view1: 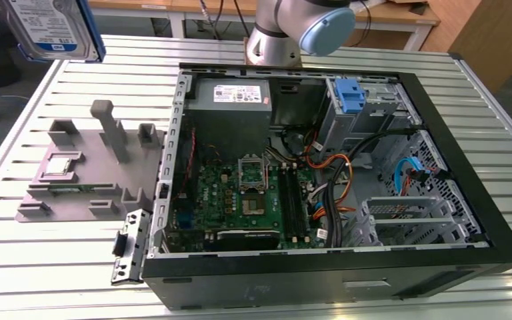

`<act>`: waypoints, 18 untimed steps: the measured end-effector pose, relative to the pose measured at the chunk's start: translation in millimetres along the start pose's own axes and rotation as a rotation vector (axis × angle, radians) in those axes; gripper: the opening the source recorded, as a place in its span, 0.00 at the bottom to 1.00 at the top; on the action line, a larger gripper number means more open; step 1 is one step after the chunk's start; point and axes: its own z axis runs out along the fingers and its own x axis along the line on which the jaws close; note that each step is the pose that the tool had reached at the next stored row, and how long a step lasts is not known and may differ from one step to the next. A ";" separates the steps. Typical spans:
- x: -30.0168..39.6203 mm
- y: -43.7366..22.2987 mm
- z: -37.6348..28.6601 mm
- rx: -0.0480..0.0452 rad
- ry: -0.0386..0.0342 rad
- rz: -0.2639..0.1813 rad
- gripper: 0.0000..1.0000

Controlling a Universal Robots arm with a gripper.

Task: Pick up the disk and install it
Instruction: 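Pick up the disk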

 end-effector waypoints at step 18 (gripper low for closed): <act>-0.2 -33.4 -1.1 -0.0001 0.0001 0.000 0.35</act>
